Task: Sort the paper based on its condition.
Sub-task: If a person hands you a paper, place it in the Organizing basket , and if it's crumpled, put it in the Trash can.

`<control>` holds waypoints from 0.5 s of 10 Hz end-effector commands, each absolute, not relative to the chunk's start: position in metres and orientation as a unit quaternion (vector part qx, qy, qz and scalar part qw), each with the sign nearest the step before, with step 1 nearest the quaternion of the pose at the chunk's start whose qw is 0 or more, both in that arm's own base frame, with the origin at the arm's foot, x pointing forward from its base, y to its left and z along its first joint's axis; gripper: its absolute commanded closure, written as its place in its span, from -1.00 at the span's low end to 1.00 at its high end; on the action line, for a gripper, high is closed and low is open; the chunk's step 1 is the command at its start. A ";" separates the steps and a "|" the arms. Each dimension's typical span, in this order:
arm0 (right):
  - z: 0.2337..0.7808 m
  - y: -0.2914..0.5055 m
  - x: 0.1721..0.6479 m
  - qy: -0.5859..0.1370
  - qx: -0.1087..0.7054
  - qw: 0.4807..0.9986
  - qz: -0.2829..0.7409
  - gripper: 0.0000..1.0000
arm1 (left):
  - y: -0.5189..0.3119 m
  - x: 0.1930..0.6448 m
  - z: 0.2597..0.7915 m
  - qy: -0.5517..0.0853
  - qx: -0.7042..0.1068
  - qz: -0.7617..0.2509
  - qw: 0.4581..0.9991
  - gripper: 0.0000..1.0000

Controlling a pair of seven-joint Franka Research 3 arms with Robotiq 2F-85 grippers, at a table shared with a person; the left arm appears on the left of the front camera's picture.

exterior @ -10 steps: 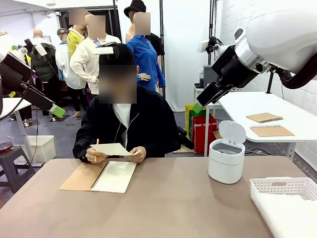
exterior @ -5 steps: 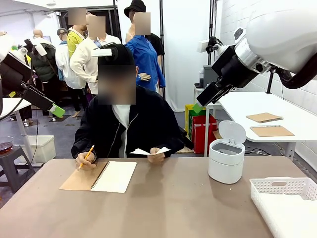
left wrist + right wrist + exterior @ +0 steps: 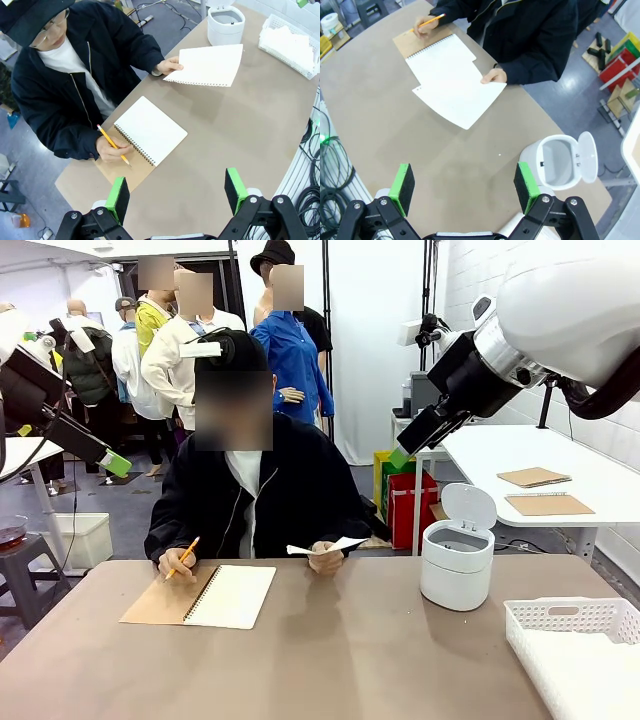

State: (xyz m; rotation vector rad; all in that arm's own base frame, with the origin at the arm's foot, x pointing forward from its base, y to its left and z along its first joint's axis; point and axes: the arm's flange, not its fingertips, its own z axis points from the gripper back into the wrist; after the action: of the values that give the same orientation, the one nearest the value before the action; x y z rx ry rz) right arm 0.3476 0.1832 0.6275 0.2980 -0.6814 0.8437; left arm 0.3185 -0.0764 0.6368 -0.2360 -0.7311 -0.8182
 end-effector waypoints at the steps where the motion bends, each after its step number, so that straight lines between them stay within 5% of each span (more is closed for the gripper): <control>1: 0.624 0.183 0.348 -0.321 0.142 0.847 0.399 -1.00 | -0.077 0.319 0.637 -0.344 -0.117 -0.384 0.849 -1.00; 5: 0.627 0.183 0.348 -0.323 0.141 0.846 0.400 -1.00 | -0.077 0.319 0.637 -0.344 -0.117 -0.384 0.849 -1.00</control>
State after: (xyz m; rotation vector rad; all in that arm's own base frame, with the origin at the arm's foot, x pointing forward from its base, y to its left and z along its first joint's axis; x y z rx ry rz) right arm 0.3475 0.1831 0.6277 0.2980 -0.6820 0.8438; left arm 0.3185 -0.0764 0.6368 -0.2360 -0.7311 -0.8182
